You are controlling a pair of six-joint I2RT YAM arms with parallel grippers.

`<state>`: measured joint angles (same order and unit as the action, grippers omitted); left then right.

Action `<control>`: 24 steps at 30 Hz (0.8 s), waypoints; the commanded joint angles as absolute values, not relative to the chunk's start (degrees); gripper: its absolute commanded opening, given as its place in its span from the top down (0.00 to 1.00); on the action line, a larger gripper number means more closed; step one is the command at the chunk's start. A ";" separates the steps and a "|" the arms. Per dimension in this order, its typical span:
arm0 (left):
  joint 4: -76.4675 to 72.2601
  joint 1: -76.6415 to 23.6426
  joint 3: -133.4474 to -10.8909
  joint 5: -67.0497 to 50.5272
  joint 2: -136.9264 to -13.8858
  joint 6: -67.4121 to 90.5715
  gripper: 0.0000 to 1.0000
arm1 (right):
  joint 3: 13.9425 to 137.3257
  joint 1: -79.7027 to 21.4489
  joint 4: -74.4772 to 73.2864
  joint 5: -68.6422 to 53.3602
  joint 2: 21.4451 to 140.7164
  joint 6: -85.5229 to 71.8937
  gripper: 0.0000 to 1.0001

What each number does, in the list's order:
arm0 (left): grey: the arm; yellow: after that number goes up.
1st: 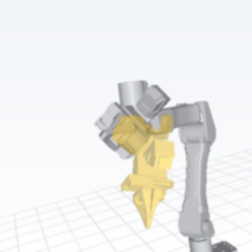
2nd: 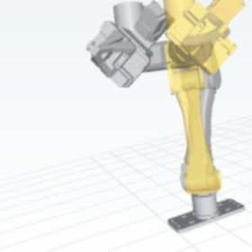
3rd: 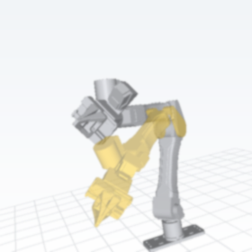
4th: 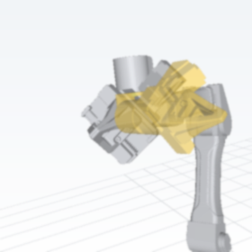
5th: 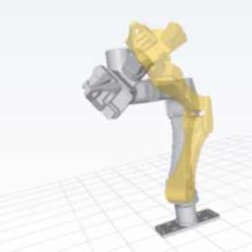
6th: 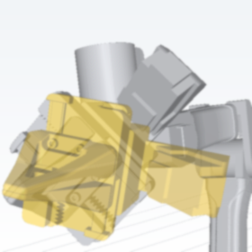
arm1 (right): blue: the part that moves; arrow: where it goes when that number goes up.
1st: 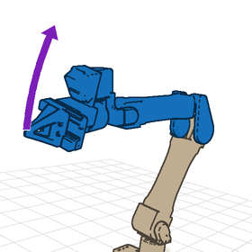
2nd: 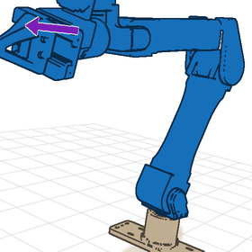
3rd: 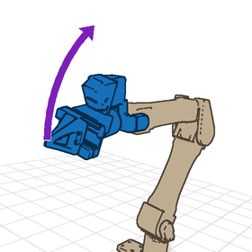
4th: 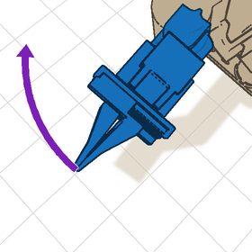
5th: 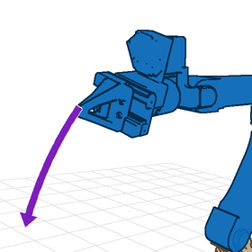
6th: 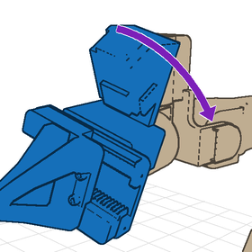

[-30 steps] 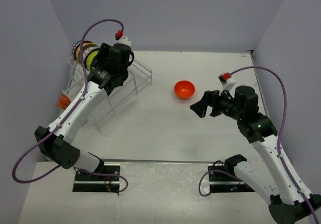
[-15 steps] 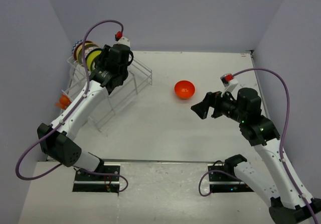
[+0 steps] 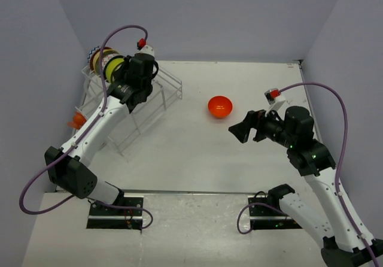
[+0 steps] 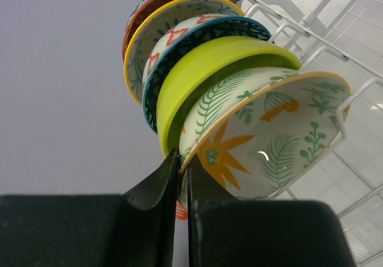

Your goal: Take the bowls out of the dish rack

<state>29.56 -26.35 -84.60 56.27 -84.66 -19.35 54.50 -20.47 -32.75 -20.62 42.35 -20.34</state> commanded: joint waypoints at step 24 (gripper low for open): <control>17.40 -30.85 -83.32 63.81 -76.47 -28.56 1.00 | 57.13 -20.57 -31.47 -23.47 41.31 -21.36 0.01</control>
<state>22.59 -30.06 -81.93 60.84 -79.02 -26.50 54.68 -20.47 -32.91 -22.24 41.50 -20.95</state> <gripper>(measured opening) 0.046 0.987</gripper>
